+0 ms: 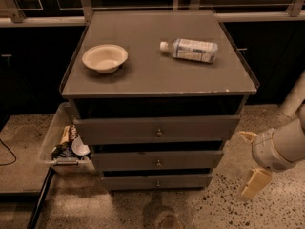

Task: Open middle drawer

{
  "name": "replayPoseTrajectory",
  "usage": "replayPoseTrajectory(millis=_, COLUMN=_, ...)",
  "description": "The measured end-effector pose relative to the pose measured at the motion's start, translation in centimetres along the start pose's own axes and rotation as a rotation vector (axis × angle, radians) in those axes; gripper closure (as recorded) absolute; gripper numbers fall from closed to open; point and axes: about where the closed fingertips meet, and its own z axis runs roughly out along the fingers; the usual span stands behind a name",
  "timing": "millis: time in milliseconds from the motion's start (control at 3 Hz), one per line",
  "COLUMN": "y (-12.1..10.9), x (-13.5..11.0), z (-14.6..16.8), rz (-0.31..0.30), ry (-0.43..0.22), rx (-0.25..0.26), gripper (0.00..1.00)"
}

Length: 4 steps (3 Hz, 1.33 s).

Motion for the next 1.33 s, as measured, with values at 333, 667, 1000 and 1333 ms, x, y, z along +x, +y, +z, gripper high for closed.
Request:
replayPoseTrajectory(millis=333, y=0.0, x=0.0, z=0.0, rz=-0.001, ry=0.000, rx=0.000, gripper=0.00)
replayPoseTrajectory(millis=667, y=1.0, x=1.1, z=3.7, rz=-0.031, ry=-0.027, rx=-0.056, gripper=0.00)
replayPoseTrajectory(millis=1000, y=1.8, x=2.4, z=9.1, rz=-0.100, ry=-0.091, rx=-0.107, gripper=0.00)
replayPoseTrajectory(millis=1333, y=2.2, x=3.2, z=13.4, rz=-0.222, ry=-0.141, rx=-0.101, gripper=0.00)
